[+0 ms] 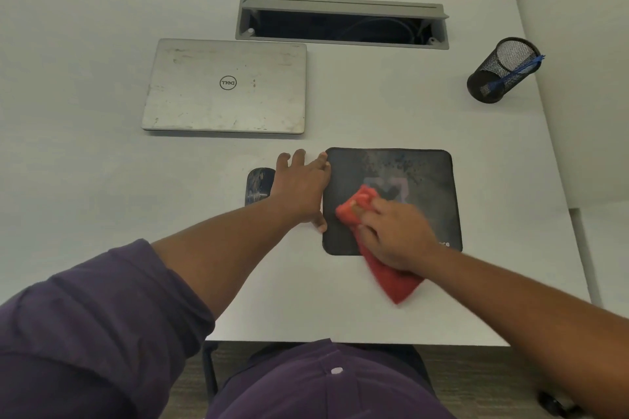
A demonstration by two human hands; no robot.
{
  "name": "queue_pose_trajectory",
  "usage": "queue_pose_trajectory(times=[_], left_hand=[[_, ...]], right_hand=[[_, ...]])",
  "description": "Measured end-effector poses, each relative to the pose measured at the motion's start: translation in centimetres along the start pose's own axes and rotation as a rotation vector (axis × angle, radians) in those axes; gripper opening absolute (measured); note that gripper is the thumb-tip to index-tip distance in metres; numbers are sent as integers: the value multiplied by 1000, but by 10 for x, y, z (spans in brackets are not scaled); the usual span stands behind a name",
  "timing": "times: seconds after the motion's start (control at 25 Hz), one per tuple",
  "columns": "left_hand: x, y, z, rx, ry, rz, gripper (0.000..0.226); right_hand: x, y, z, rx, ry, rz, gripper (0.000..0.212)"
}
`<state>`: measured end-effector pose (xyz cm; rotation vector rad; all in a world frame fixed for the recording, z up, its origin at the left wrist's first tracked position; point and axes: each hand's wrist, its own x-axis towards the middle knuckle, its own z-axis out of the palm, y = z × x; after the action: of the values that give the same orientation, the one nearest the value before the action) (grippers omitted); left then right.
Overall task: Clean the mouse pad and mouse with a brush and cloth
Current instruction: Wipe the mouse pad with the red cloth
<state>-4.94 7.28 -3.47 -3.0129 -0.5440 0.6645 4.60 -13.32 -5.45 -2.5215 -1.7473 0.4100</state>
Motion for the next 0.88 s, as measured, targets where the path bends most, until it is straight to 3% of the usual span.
queue_pose_trajectory(times=[0.12, 0.2, 0.28, 0.4, 0.44, 0.56, 0.6, 0.72, 0.76, 0.88], left_hand=[[0, 0, 0, -21, 5, 10, 124], [0, -1, -2, -14, 9, 15, 121], [1, -1, -2, -10, 16, 7, 121], [2, 2, -2, 15, 5, 3, 124], [1, 2, -1, 7, 10, 0, 124], [0, -1, -3, -11, 4, -2, 122], [-1, 0, -4, -12, -1, 2, 122], [-3, 4, -6, 12, -13, -1, 125], [-4, 3, -7, 13, -15, -1, 125], [-2, 1, -5, -3, 6, 14, 123]], right_hand=[[33, 31, -13, -85, 32, 251, 46], [63, 10, -14, 14, 68, 406, 44], [63, -23, -7, 29, 50, 343, 43], [13, -40, 8, -16, -80, 69, 46], [15, -32, 2, -32, -96, 76, 45], [60, -13, -13, 29, -5, 369, 40], [62, -20, -13, 39, -12, 368, 40], [20, -41, 2, 27, -71, 31, 45], [17, -37, -1, 7, -89, 13, 48], [55, -13, -12, 3, -22, 304, 39]])
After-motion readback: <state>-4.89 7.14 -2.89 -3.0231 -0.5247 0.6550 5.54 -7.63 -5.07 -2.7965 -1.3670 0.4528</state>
